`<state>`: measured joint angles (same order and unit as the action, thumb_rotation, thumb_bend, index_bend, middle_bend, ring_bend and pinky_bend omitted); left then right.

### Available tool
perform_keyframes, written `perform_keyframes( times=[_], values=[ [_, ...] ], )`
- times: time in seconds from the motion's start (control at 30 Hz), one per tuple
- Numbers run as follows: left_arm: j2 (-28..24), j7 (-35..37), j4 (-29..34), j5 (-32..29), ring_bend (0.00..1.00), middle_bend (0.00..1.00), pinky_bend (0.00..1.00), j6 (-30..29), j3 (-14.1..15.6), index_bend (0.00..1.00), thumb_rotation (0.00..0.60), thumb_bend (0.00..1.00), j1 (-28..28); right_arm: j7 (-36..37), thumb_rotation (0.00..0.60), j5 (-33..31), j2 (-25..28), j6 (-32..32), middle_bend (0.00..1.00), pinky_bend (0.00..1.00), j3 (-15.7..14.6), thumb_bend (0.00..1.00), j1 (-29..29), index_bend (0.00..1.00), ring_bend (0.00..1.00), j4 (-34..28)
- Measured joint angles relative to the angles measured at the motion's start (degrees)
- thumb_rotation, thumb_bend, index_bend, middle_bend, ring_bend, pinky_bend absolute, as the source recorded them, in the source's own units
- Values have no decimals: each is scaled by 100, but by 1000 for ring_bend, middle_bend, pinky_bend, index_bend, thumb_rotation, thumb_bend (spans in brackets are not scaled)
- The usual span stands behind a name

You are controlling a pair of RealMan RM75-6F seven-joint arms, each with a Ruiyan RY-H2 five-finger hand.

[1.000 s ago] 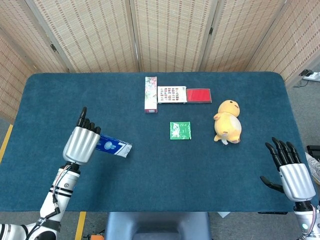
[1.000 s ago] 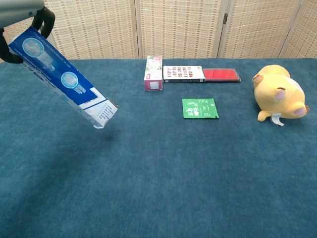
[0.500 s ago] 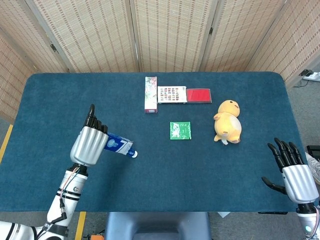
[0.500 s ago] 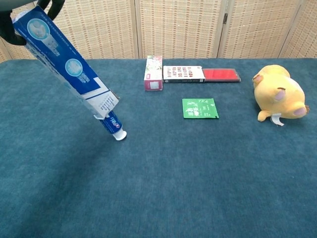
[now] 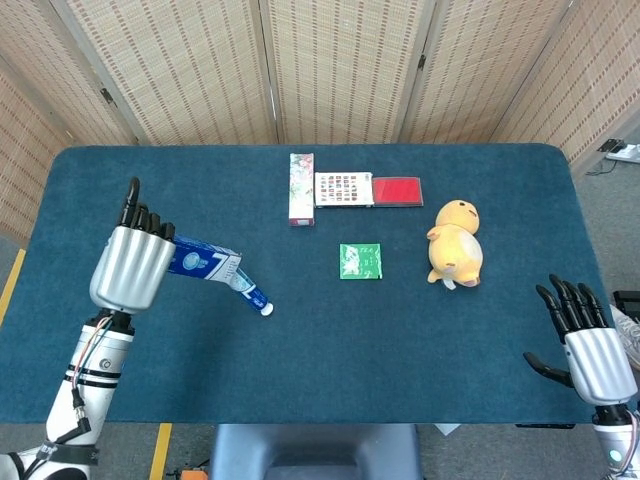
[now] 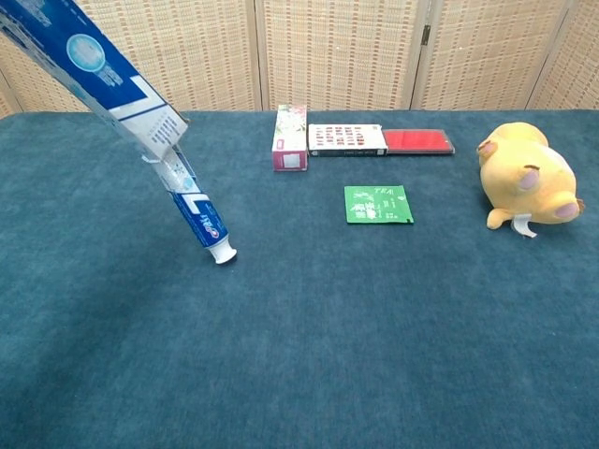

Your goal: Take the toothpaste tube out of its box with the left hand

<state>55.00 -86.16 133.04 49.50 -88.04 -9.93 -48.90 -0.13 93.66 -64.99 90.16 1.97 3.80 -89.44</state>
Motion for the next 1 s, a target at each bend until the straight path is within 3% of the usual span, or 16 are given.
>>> perform_keyframes(
  times=[0.13,0.3,0.5,0.77,0.9,1.0],
  values=[
    [-527,548,-43,-12,297,481,40,285,-23,484,600,211,105,-66,600,-31,-16,-75,0,0,0,204,26,0,0,-15],
    [-751,1139,-44,-87,313,480,67,529,-64,502,600,211,196,-57,600,-87,-18,-55,0,0,33,205,19,0,0,-14],
    [-1088,2582,-7,-293,328,481,86,1112,-235,504,600,212,332,-80,600,-88,-25,-37,0,0,40,204,10,0,0,-20],
    [-1406,5870,-386,-144,324,481,104,2512,-472,507,600,212,752,-8,600,-65,-6,81,0,0,48,203,-43,0,0,-20],
    [-1266,7723,-1025,447,325,491,108,3211,-496,513,600,212,1050,-32,600,-62,-9,46,0,0,43,204,-32,0,0,-14],
    [-885,8987,-1777,1068,329,494,112,3630,-451,516,600,211,1254,-51,600,-59,-11,0,0,0,32,204,-13,0,0,-20]
  ],
)
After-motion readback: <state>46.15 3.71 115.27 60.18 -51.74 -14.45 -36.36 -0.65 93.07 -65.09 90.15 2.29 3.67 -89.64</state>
